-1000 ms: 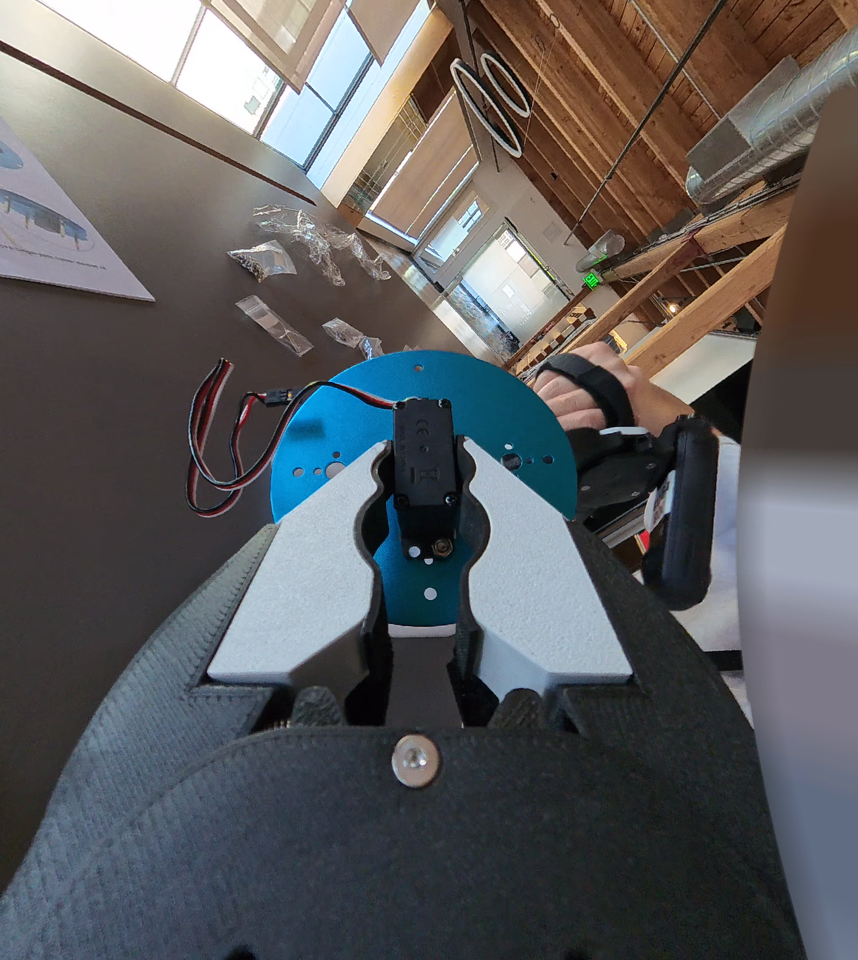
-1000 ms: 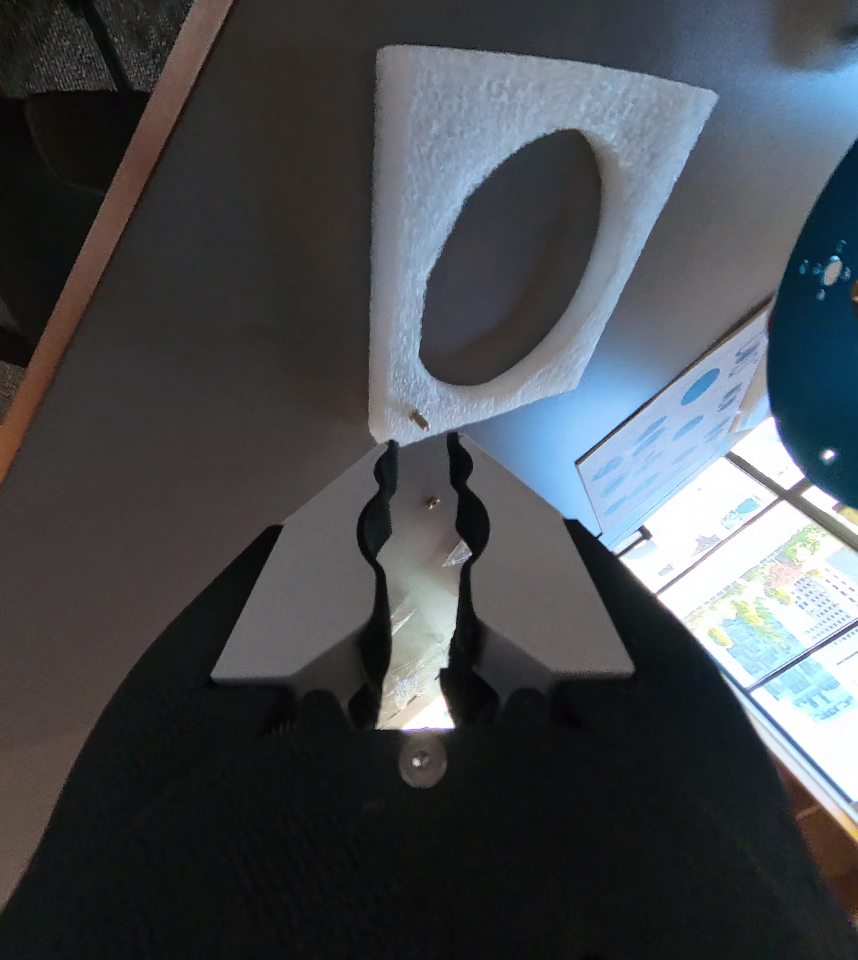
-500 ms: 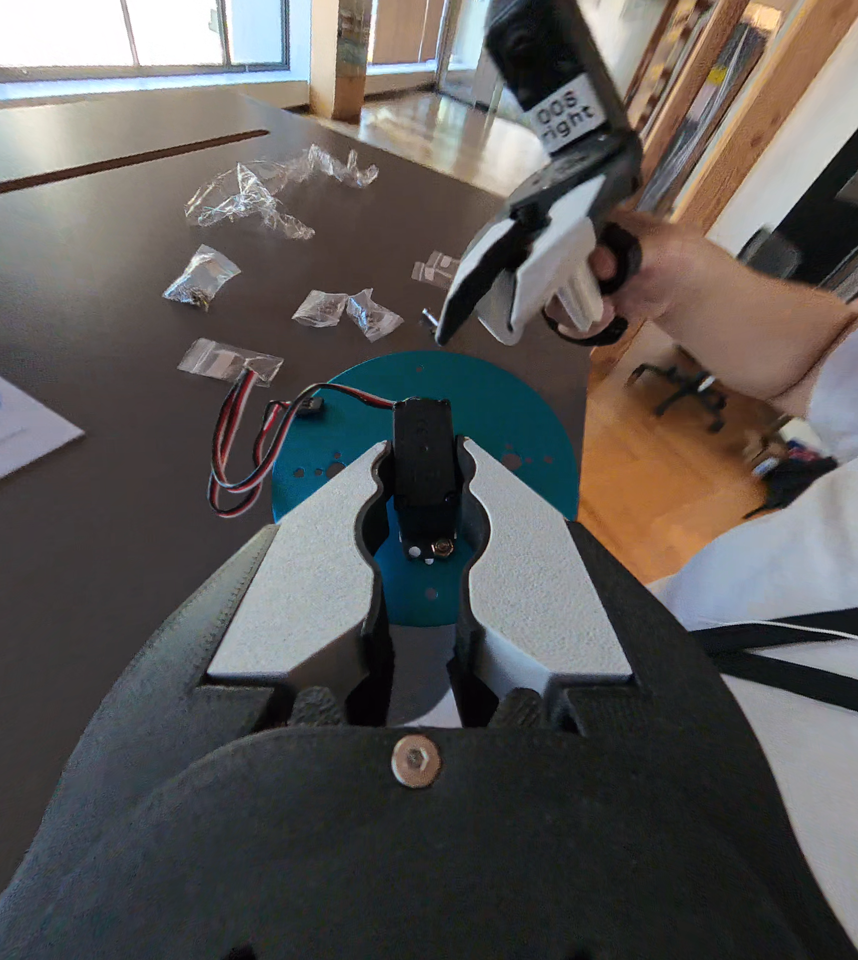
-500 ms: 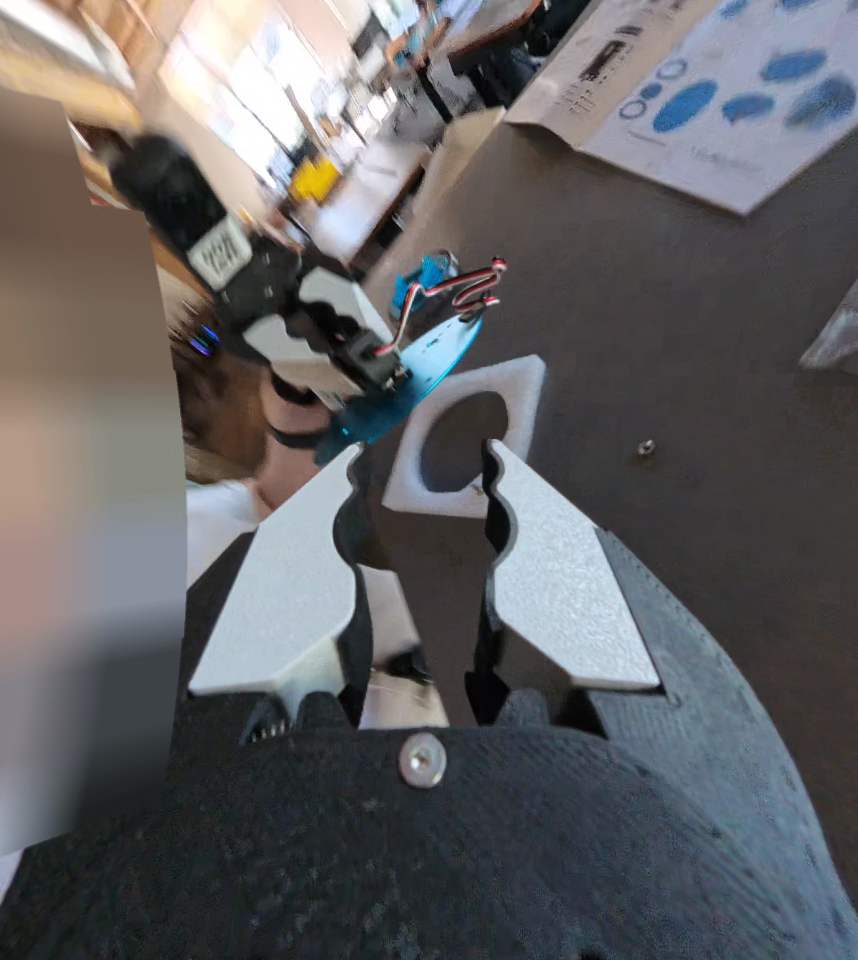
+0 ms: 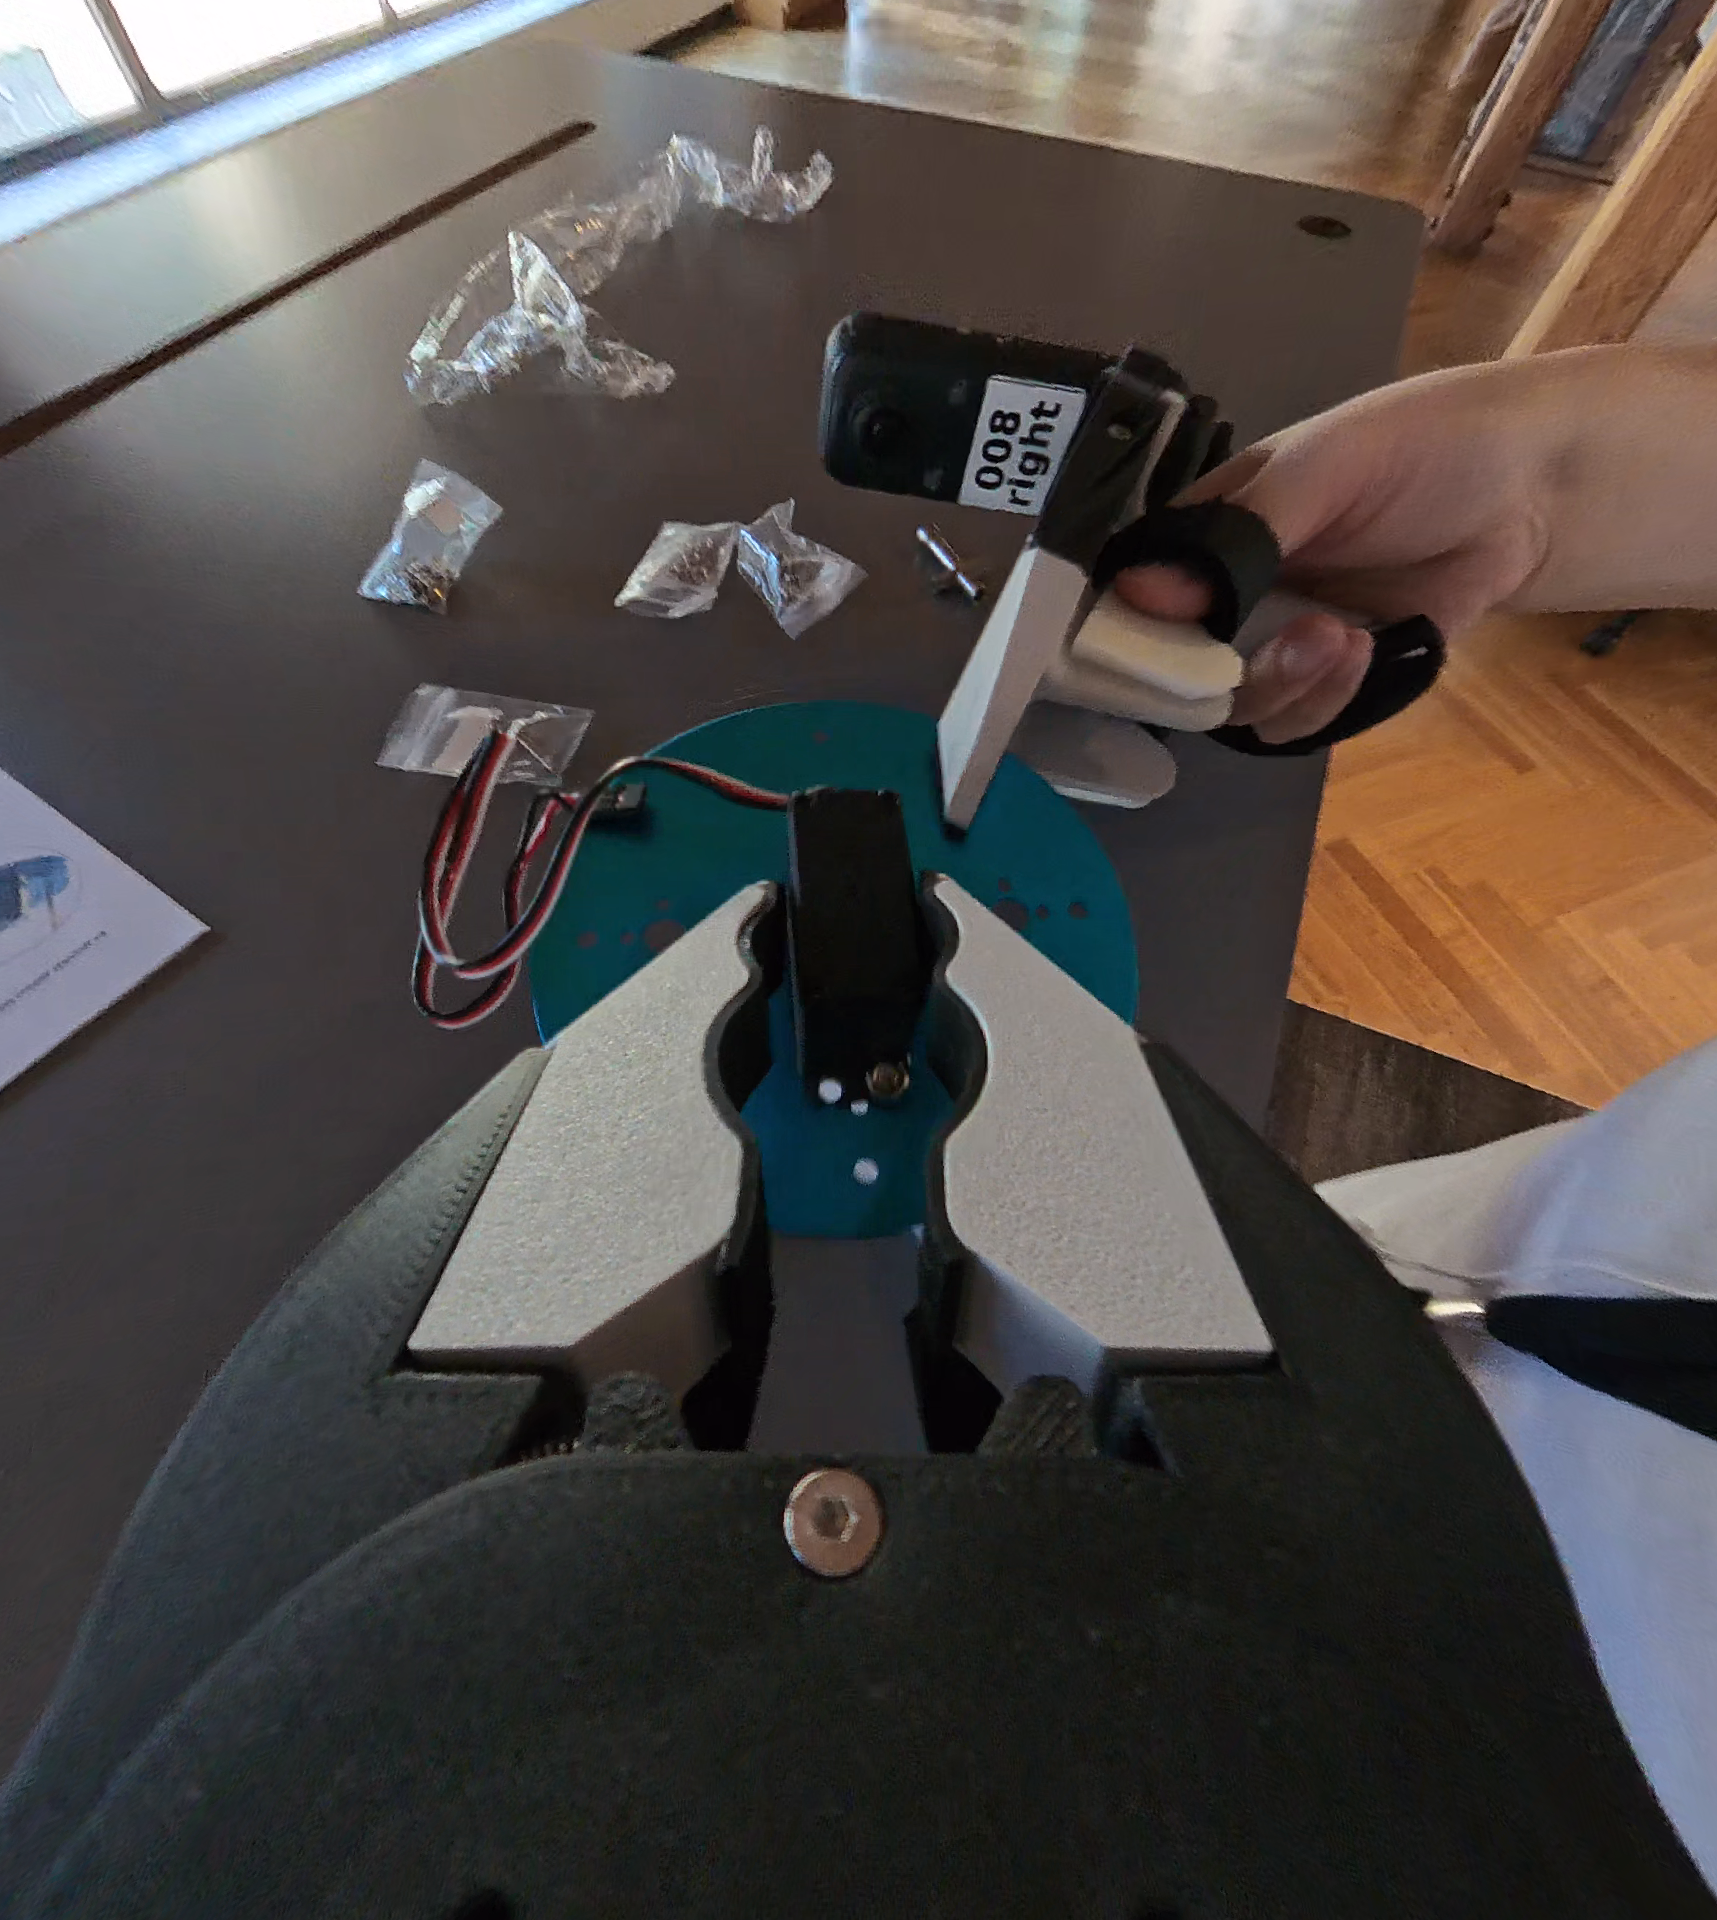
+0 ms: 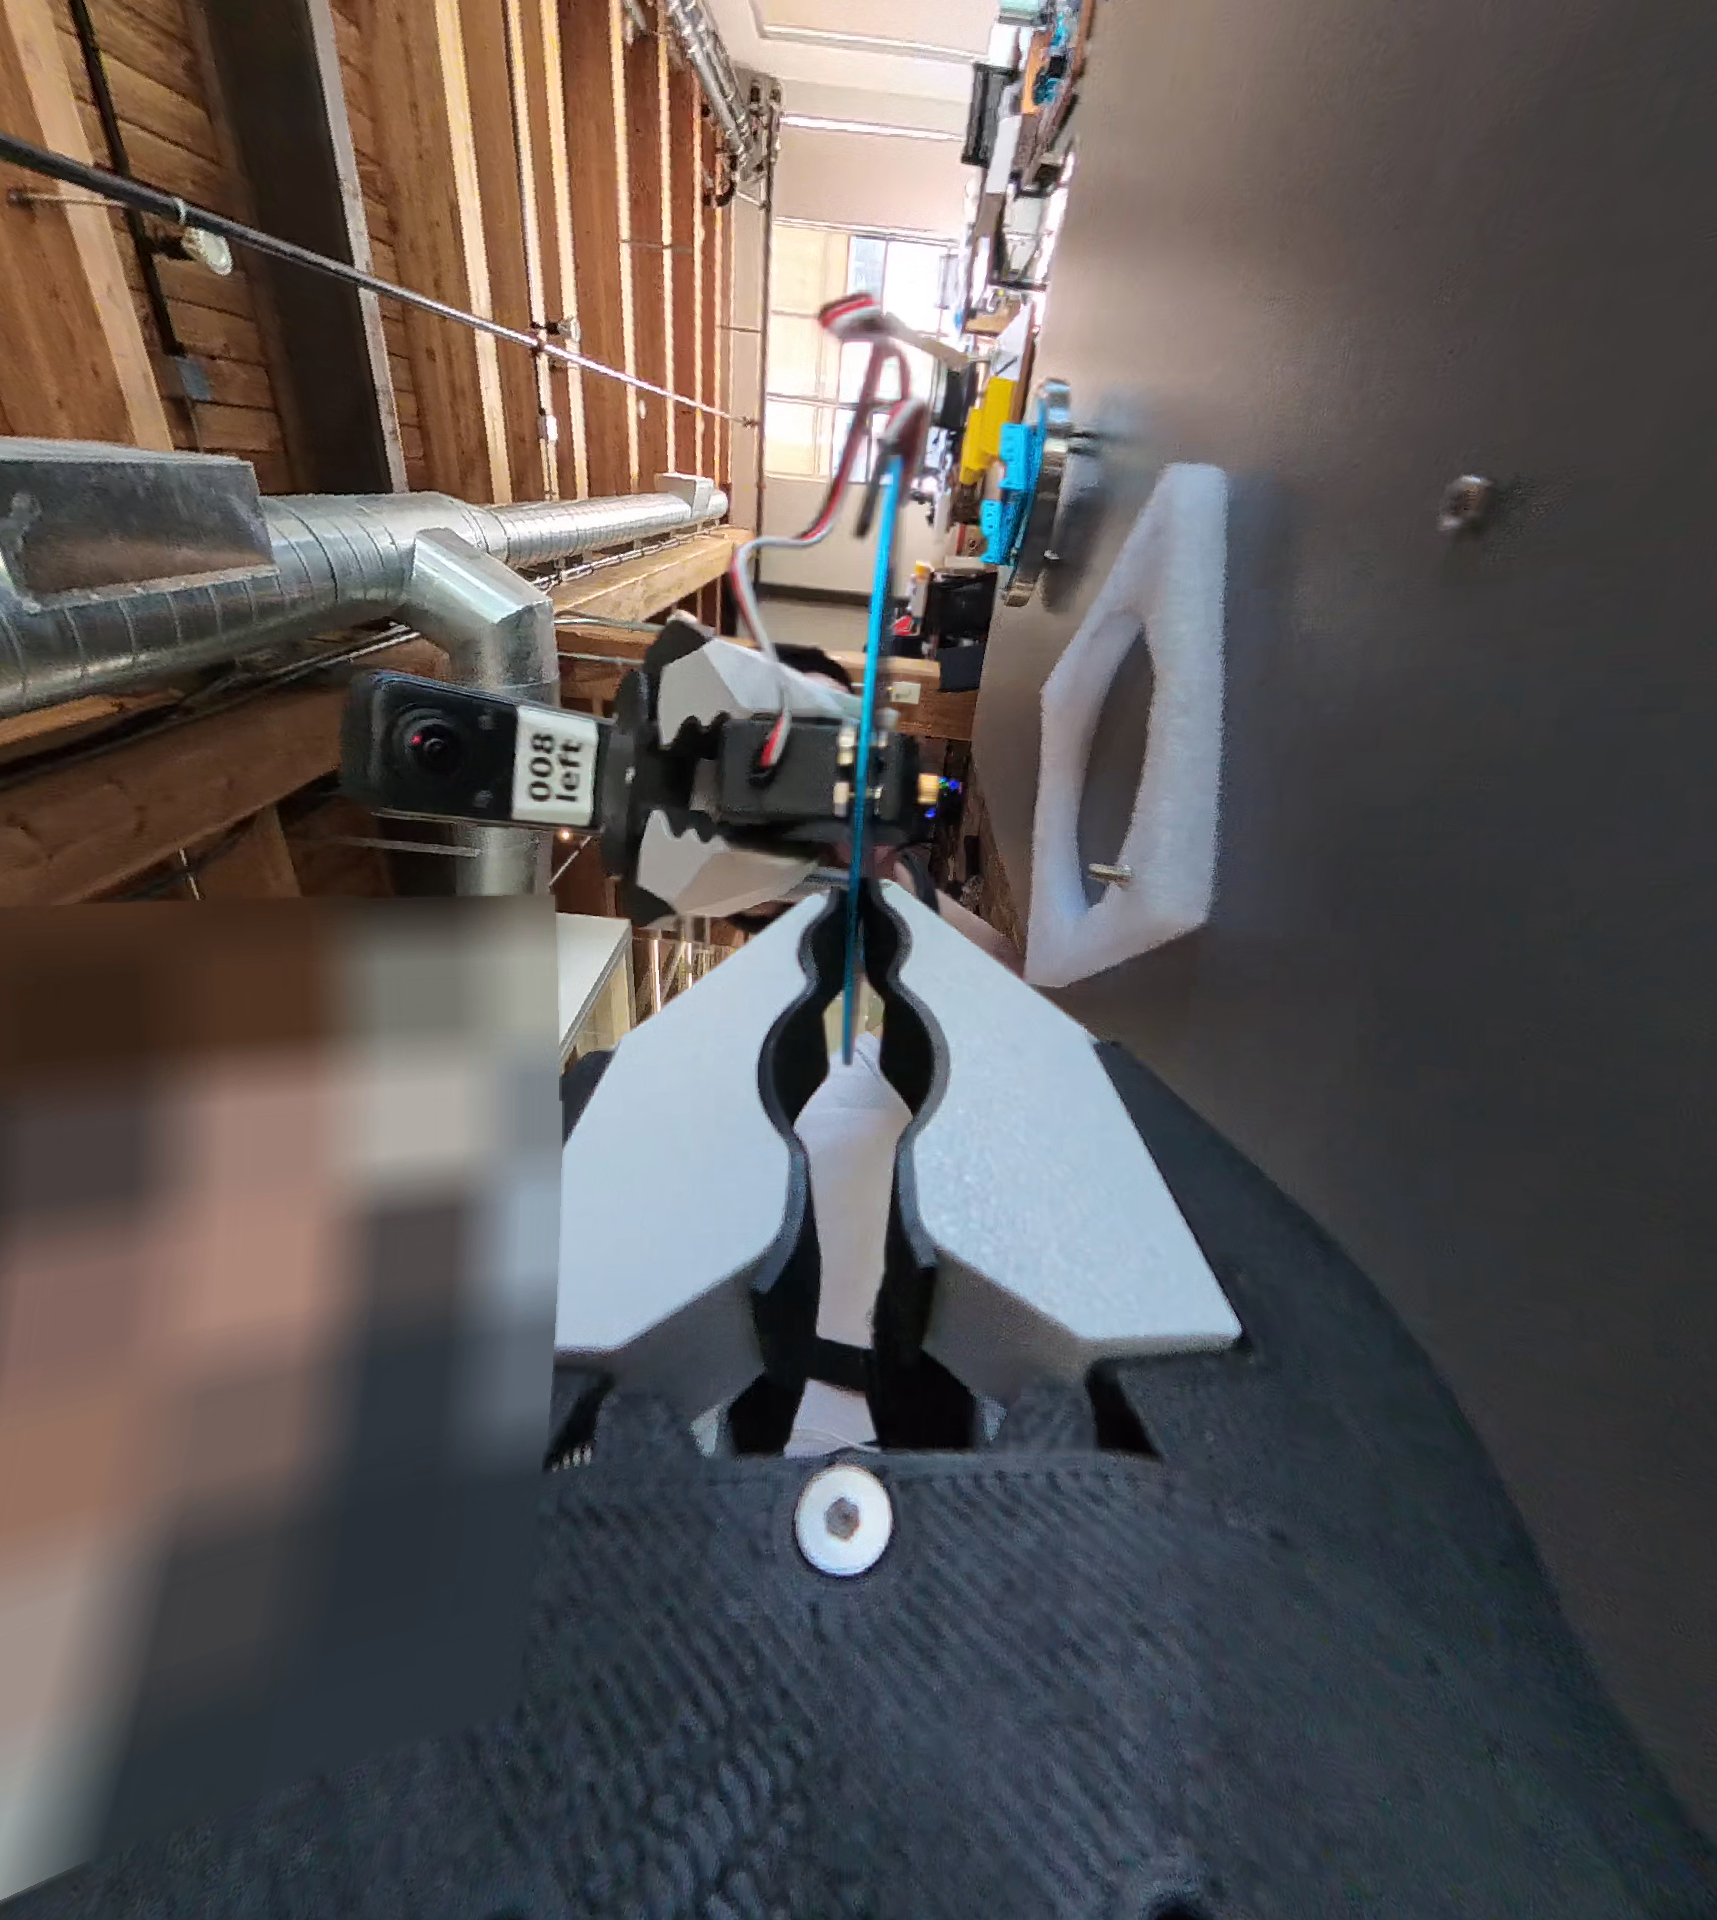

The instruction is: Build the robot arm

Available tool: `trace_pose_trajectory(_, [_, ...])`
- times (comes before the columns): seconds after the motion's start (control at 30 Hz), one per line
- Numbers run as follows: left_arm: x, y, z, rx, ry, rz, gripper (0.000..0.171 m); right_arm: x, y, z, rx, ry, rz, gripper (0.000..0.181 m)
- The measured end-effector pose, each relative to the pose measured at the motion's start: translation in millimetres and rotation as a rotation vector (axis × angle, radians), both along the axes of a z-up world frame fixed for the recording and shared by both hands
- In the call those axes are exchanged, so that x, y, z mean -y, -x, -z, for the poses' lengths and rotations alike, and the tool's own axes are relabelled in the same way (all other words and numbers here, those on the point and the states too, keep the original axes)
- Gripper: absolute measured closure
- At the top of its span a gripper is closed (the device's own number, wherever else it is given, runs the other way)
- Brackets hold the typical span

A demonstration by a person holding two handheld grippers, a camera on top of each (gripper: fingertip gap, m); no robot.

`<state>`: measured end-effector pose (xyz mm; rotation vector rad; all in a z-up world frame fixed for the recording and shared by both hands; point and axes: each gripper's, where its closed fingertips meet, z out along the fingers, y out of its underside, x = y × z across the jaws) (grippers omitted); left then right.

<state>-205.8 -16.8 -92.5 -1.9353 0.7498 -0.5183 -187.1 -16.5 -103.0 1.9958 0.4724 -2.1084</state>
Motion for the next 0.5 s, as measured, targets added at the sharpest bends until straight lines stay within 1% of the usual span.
trace_pose_trajectory(0.07, [6, 10, -8, 0.052, 0.058, 0.000, 0.119, -5, -3, 4, -0.006, 0.047, 0.012, 0.181])
trace_pose_trajectory(0.1, [10, 19, -16, 0.117, 0.080, -0.005, 0.114, -8, -5, 6, -0.001, 0.063, 0.019, 0.181])
trace_pose_trajectory(0.13, [11, 31, -23, 0.197, 0.096, -0.027, 0.115, -10, -8, 8, 0.009, 0.057, 0.022, 0.181])
trace_pose_trajectory(0.2, [11, 60, -29, 0.363, 0.148, -0.097, 0.131, -13, -15, 13, 0.036, 0.031, 0.007, 0.181])
trace_pose_trajectory(0.27, [7, 79, -16, 0.476, 0.259, -0.142, 0.143, -14, -19, 17, 0.056, 0.041, -0.011, 0.181])
trace_pose_trajectory(0.3, [7, 80, -8, 0.520, 0.328, -0.131, 0.144, -14, -21, 18, 0.056, 0.055, -0.024, 0.181])
trace_pose_trajectory(0.37, [9, 70, 3, 0.574, 0.433, -0.060, 0.147, -15, -21, 21, 0.064, 0.066, -0.048, 0.181])
trace_pose_trajectory(0.4, [7, 66, 6, 0.584, 0.456, -0.039, 0.149, -14, -21, 23, 0.066, 0.056, -0.067, 0.181])
trace_pose_trajectory(0.5, [2, 59, 15, 0.548, 0.466, -0.034, 0.149, -12, -19, 27, 0.065, 0.046, -0.112, 0.181])
